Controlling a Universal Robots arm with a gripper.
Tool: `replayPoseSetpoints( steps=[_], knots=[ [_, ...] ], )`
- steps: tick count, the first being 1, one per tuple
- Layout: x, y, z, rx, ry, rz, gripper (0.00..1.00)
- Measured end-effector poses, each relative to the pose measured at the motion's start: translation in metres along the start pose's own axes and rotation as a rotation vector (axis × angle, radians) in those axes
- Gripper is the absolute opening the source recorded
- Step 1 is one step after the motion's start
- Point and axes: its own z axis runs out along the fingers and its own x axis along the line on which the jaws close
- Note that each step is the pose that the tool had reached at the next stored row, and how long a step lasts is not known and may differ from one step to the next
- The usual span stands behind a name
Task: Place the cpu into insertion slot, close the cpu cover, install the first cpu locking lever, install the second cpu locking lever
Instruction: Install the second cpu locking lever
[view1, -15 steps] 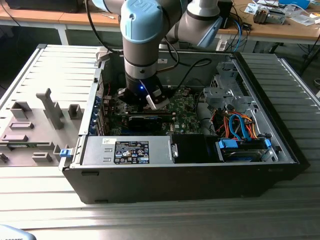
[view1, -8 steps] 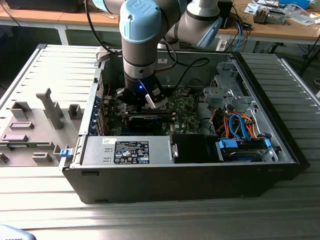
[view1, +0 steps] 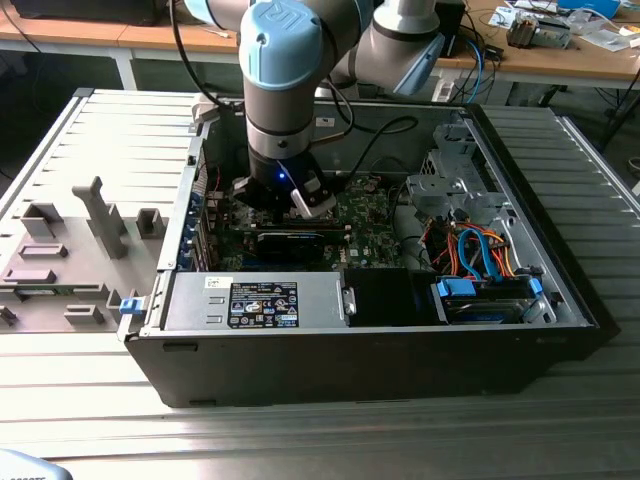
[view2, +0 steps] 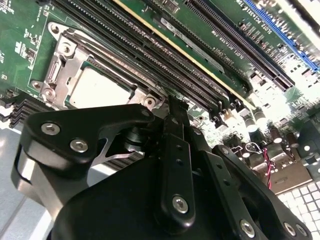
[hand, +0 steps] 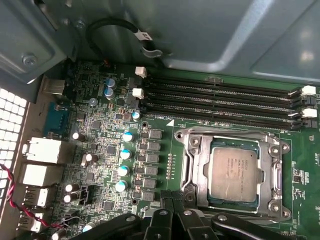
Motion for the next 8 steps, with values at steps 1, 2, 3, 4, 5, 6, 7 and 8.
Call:
replayPoseSetpoints(
  steps=[1,2,3,4,5,6,7,8],
  knots=[
    [0.0000,-0.0001,0.0004,-0.0007,0.0001,-0.001,0.11],
    [0.0000,-0.0002,0.0009,-0.0017,0.0003,-0.002,0.11],
    [0.0000,-0.0003,0.0015,-0.0024,0.0005,-0.003,0.11],
    [0.0000,-0.0004,0.0019,-0.0027,0.0005,-0.004,0.11],
    [0.0000,-0.0004,0.0021,-0.0025,0.0007,-0.004,0.11],
    [0.0000,-0.0005,0.0021,-0.0024,0.0009,-0.005,0.11],
    [0.0000,-0.0005,0.0022,-0.0026,0.0009,-0.005,0.11],
    [-0.0001,-0.0003,0.0017,-0.0018,0.0008,-0.005,0.11]
  ],
)
